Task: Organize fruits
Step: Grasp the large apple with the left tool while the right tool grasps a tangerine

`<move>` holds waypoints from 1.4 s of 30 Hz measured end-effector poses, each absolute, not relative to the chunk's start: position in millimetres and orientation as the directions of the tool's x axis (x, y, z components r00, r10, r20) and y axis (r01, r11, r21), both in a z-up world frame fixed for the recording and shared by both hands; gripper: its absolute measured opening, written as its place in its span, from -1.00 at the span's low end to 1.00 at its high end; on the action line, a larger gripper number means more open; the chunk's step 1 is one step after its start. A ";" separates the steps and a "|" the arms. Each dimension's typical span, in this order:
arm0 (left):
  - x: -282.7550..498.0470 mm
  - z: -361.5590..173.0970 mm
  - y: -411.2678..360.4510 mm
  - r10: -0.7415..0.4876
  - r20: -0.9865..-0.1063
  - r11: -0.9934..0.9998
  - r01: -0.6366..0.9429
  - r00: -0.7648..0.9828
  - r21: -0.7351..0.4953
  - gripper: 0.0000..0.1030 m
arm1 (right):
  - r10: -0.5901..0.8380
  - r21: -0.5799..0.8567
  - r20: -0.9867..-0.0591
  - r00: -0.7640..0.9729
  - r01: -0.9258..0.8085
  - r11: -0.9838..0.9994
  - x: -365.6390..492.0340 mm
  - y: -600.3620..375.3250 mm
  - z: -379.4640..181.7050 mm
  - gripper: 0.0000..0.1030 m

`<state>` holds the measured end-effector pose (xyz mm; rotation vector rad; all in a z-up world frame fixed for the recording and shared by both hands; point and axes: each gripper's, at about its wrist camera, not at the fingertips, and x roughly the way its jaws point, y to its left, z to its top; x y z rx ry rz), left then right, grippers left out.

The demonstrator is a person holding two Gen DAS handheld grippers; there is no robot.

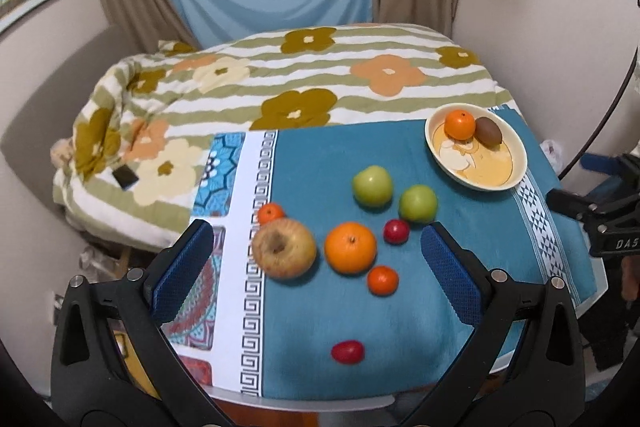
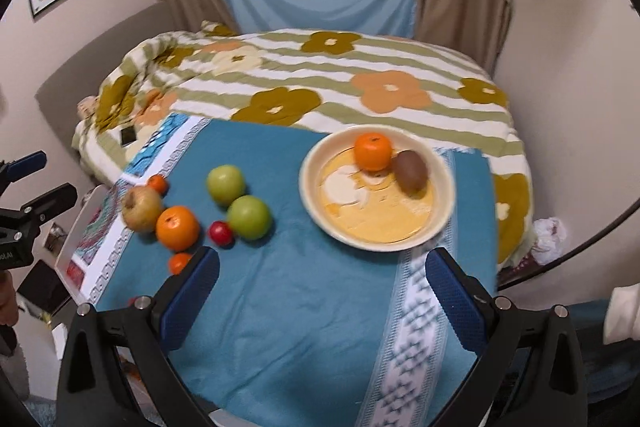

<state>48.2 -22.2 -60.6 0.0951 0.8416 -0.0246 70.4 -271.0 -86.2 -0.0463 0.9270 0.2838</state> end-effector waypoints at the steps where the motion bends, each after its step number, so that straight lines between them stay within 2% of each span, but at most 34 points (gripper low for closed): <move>1: 46.5 -63.1 -17.8 0.014 -0.749 0.996 0.059 0.662 0.071 1.00 | 0.237 0.094 -0.797 0.556 -0.273 0.957 68.2 -263.7 -89.2 1.00; 5: 42.6 -77.3 -1.1 0.012 -0.763 0.993 0.079 0.646 0.083 1.00 | 0.256 0.111 -0.806 0.534 -0.289 0.951 61.2 -242.2 -99.6 1.00; 19: 68.6 -142.8 52.7 -0.107 -0.809 0.965 0.258 0.578 0.056 1.00 | 0.247 0.164 -0.852 0.462 -0.212 0.963 47.8 -167.5 -150.6 1.00; 34: 111.9 -196.2 30.8 -0.179 -0.821 0.873 0.473 0.543 0.123 0.99 | 0.138 0.120 -0.890 0.434 -0.069 0.990 52.8 -129.8 -188.5 0.99; 40: 122.2 -209.7 20.4 -0.154 -0.826 0.851 0.497 0.543 0.168 0.92 | 0.119 0.109 -0.890 0.440 -0.047 0.993 58.6 -122.5 -196.9 0.90; 42: 125.1 -211.8 19.6 -0.166 -0.832 0.850 0.505 0.530 0.152 0.78 | 0.123 0.115 -0.890 0.439 -0.046 0.992 60.5 -120.4 -199.3 0.82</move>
